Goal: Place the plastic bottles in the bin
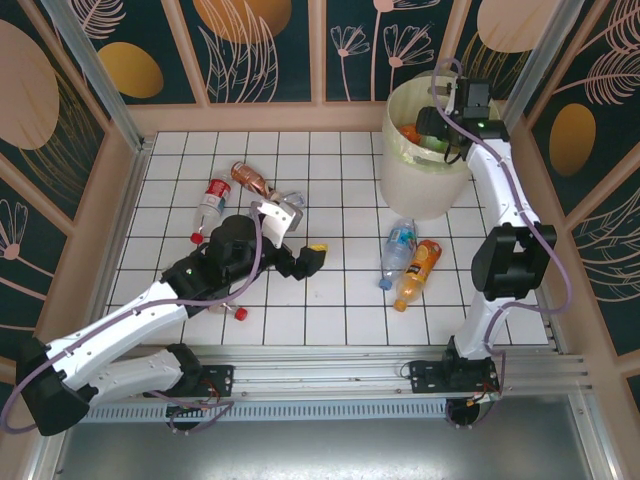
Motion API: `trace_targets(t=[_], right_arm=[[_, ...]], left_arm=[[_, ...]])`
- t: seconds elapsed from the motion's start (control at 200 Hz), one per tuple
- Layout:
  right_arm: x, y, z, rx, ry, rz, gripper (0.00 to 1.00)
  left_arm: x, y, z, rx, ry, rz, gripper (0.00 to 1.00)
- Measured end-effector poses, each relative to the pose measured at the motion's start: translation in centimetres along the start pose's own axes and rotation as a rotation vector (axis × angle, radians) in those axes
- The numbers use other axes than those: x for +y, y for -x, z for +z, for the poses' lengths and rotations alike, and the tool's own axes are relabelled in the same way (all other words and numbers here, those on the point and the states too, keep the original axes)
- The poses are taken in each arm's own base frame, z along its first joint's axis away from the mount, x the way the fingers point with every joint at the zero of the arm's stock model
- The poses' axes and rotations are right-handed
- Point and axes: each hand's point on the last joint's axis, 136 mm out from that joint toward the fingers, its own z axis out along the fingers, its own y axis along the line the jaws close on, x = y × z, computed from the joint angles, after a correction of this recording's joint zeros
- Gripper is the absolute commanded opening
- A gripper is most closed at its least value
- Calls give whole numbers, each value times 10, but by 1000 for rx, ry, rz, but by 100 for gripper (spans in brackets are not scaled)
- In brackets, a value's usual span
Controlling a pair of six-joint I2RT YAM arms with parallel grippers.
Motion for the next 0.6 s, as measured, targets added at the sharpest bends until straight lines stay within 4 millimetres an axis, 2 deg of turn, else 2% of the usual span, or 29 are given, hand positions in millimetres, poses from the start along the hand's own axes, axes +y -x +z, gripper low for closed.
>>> trace_targets(t=[0.125, 0.295, 0.445, 0.6], right_arm=[[1, -4, 0, 10, 9, 2, 87], [7, 8, -23, -35, 37, 3, 92], [12, 20, -41, -87, 57, 1, 93], [13, 18, -43, -94, 66, 0, 93]], left_arm=[[1, -3, 1, 7, 1, -16, 99], [2, -8, -1, 14, 4, -34, 99], [6, -8, -3, 10, 28, -39, 99], [15, -13, -3, 26, 79, -42, 99]])
